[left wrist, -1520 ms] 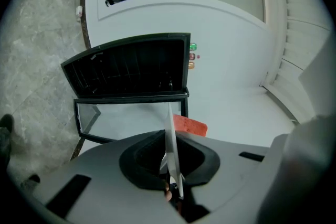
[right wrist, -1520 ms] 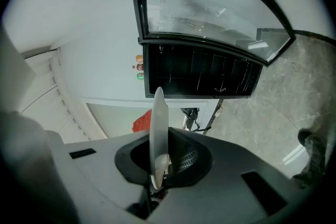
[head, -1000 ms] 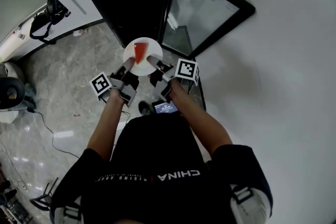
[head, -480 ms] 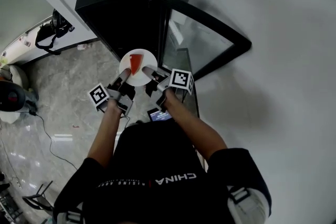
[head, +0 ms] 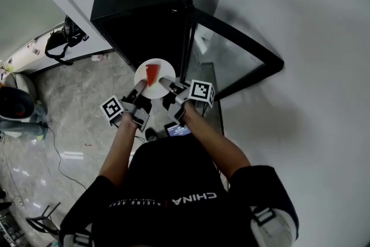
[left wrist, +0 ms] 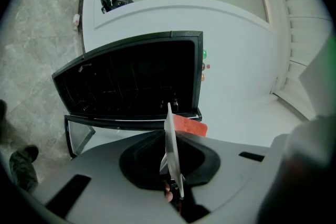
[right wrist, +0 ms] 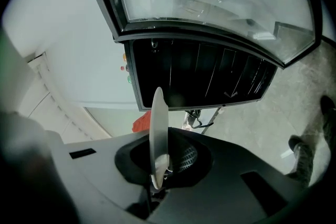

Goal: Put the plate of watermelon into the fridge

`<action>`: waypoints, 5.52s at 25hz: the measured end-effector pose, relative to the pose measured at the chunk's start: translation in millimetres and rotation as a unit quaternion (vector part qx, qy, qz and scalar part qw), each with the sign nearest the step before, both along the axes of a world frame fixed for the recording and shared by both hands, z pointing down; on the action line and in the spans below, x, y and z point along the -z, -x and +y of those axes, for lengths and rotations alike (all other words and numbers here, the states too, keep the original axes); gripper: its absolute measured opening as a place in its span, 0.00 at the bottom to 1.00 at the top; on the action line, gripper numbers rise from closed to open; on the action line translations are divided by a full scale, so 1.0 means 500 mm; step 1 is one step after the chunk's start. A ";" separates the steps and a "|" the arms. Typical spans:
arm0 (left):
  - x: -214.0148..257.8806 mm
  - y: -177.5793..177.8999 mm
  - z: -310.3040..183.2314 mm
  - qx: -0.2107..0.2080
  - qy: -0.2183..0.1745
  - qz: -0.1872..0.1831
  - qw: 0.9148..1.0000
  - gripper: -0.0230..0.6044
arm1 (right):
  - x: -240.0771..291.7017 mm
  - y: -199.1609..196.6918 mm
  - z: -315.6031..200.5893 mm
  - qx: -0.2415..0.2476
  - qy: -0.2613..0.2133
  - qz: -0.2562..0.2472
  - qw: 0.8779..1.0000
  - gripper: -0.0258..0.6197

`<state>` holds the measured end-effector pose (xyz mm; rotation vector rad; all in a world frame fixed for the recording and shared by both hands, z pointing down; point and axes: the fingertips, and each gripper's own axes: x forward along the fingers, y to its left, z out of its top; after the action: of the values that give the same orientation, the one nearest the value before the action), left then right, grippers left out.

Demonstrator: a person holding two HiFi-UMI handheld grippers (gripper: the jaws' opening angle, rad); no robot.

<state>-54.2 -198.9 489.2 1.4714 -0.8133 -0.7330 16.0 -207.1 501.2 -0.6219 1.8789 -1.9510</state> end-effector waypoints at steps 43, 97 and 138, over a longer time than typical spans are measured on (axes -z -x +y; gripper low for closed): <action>-0.026 0.063 -0.122 -0.001 0.002 -0.009 1.000 0.09 | -0.036 0.057 -0.162 -0.049 0.005 0.024 0.998 0.07; -0.452 0.162 -0.495 0.127 0.061 -0.033 0.989 0.07 | -0.435 0.134 -0.487 -0.075 0.006 0.174 0.982 0.11; -0.437 0.146 -0.531 0.005 0.014 -0.399 0.917 0.09 | -0.430 0.143 -0.503 0.048 -0.143 0.391 0.908 0.26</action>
<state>-127.4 -464.4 707.8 1.7512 -1.4333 -0.0854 -55.5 -458.7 716.3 -1.3819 2.6282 -1.5254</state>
